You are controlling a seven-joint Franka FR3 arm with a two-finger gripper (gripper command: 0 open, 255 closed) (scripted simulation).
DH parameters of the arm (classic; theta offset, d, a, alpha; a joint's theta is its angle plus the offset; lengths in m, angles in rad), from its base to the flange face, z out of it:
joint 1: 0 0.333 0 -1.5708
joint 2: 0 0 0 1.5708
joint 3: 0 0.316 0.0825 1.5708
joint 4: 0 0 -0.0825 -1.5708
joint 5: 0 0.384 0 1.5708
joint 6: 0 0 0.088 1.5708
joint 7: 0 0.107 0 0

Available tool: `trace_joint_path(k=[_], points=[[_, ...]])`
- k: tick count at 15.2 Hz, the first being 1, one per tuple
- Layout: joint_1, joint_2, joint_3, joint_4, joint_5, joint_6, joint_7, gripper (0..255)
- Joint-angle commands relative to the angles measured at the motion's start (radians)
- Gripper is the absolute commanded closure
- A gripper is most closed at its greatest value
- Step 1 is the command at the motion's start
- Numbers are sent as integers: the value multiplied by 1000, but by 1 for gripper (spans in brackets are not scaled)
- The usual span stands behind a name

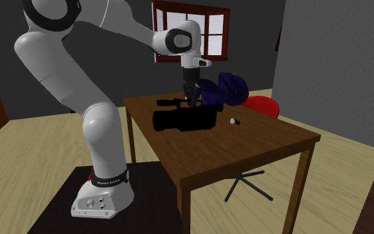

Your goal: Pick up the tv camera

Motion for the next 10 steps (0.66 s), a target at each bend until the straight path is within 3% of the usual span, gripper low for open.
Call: trace_joint_path(k=[1, 10], points=[[-1, -3, -3, 30, -2, -30, 1, 255], [-4, -12, -13, 120, -8, -128, -1, 255]])
